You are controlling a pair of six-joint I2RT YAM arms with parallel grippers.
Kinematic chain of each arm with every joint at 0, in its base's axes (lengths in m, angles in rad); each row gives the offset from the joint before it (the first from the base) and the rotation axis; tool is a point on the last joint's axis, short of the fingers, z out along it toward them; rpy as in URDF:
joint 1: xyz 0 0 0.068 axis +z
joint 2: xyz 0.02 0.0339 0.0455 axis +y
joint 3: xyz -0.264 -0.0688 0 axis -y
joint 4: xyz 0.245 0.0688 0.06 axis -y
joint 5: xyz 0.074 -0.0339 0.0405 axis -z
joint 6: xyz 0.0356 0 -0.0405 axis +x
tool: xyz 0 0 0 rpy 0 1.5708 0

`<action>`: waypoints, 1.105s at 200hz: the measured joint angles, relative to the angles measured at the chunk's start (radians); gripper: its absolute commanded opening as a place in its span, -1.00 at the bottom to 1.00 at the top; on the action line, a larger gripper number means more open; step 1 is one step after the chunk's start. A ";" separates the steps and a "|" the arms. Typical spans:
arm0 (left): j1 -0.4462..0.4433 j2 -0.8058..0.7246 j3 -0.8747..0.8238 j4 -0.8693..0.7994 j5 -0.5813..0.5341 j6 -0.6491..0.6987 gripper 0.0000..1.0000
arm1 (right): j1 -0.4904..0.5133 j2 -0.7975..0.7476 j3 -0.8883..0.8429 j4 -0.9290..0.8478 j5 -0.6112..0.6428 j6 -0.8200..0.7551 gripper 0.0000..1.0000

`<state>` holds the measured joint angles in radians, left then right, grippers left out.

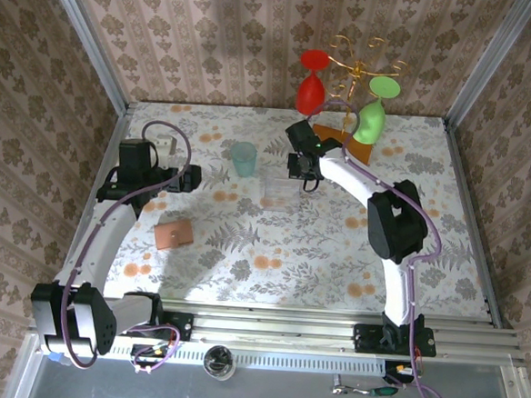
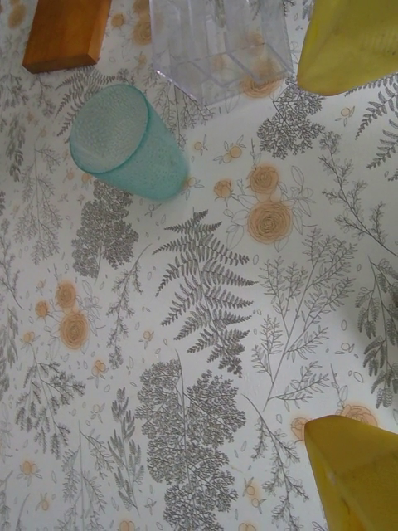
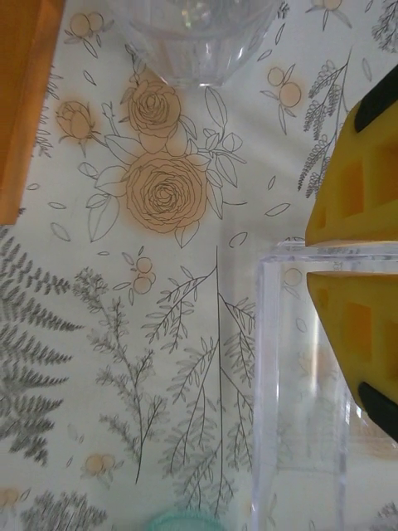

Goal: Take the credit cards out of the card holder

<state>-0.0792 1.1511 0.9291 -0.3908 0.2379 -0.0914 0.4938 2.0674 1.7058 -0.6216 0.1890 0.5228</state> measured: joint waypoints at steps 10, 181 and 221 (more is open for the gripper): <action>0.000 0.000 0.000 -0.022 -0.012 -0.020 1.00 | 0.001 -0.029 -0.009 0.000 -0.001 0.000 -0.64; 0.119 0.380 -0.121 -0.029 0.114 -0.235 1.00 | 0.031 -0.352 -0.327 0.058 -0.170 0.048 -0.51; 0.105 0.322 -0.183 -0.011 0.089 -0.266 1.00 | 0.031 -0.382 -0.328 0.058 -0.171 0.050 -0.50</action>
<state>0.0261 1.4731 0.7460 -0.4019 0.3267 -0.3569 0.5247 1.6855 1.3773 -0.5636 0.0177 0.5724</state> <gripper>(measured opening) 0.999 0.246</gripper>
